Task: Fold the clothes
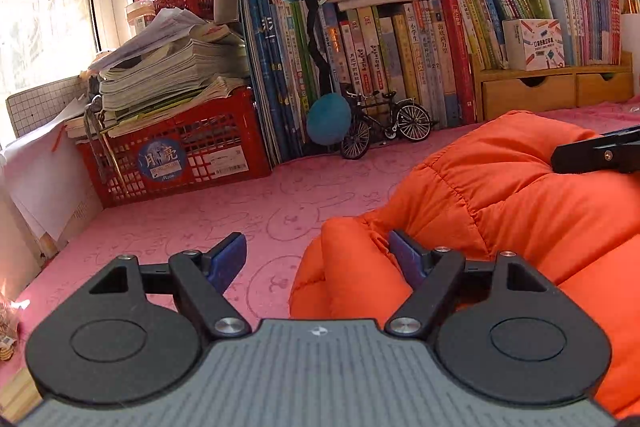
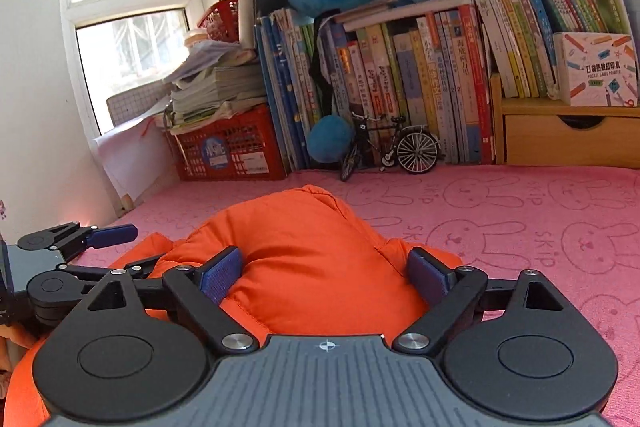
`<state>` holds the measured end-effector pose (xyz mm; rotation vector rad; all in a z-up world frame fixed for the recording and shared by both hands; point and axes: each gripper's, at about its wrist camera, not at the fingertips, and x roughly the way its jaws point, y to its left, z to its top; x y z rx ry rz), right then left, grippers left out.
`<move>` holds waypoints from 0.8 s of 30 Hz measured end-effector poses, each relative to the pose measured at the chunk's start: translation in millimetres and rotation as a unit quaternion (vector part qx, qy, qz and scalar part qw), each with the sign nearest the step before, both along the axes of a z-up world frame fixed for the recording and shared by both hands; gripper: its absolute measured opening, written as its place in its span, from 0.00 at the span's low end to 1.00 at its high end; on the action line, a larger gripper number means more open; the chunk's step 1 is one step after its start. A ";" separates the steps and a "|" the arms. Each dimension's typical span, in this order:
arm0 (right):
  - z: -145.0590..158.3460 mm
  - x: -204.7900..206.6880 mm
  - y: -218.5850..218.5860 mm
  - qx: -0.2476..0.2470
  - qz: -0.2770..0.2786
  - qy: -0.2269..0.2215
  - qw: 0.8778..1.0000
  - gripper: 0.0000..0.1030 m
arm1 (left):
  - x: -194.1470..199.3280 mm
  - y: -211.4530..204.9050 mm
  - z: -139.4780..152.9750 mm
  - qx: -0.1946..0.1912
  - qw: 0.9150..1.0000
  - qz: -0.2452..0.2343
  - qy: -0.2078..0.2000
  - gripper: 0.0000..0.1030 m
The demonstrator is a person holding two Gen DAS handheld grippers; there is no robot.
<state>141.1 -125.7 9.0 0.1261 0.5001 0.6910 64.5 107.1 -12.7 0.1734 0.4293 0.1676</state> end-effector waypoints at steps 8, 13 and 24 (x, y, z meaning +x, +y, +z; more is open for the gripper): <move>-7.2 -5.3 -70.1 0.142 0.011 0.178 0.974 1.00 | 0.1 -1.5 -0.4 0.004 1.000 -0.001 -0.005 0.77; -37.3 -35.2 -98.9 0.214 0.027 0.283 0.935 1.00 | -1.0 -3.3 1.1 0.005 1.000 0.003 -0.007 0.77; -37.1 -62.0 -36.3 0.208 0.107 0.276 0.932 0.95 | 6.1 -5.2 2.9 -0.017 1.000 0.017 0.001 0.77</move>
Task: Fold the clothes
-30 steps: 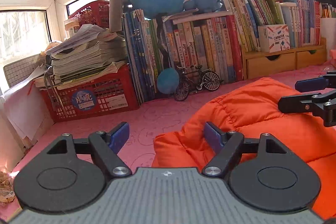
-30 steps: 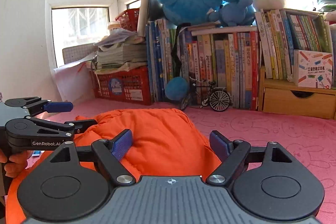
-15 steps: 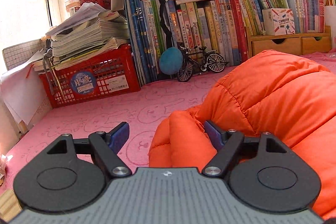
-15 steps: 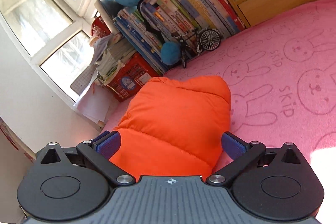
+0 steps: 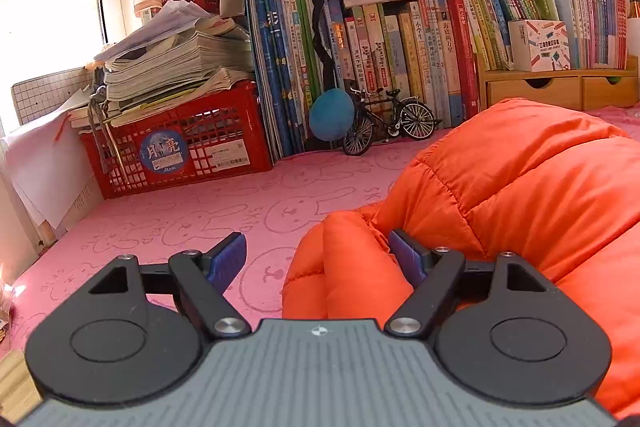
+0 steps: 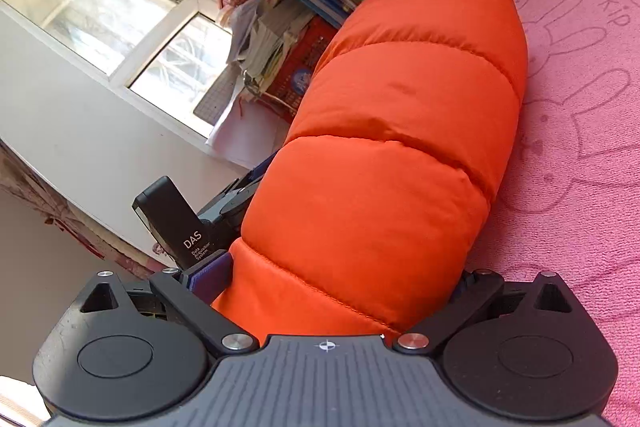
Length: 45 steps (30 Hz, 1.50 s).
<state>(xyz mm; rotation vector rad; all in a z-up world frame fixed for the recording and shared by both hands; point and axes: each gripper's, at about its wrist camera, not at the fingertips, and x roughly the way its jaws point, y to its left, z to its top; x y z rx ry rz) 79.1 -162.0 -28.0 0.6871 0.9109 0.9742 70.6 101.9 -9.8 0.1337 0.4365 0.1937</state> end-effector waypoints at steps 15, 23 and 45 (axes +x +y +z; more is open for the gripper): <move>44.4 -161.3 -14.6 -0.352 -0.178 -0.449 0.802 1.00 | 16.1 -19.2 3.1 -0.003 1.000 0.013 0.006 0.76; 12.7 -151.0 39.9 -0.417 -0.231 -0.452 0.754 0.92 | 15.3 -26.2 1.0 0.015 1.000 0.018 0.001 0.76; 10.8 -120.4 44.9 -0.446 -0.267 -0.380 0.765 0.46 | -54.3 -72.8 24.0 0.117 0.991 0.012 -0.059 0.75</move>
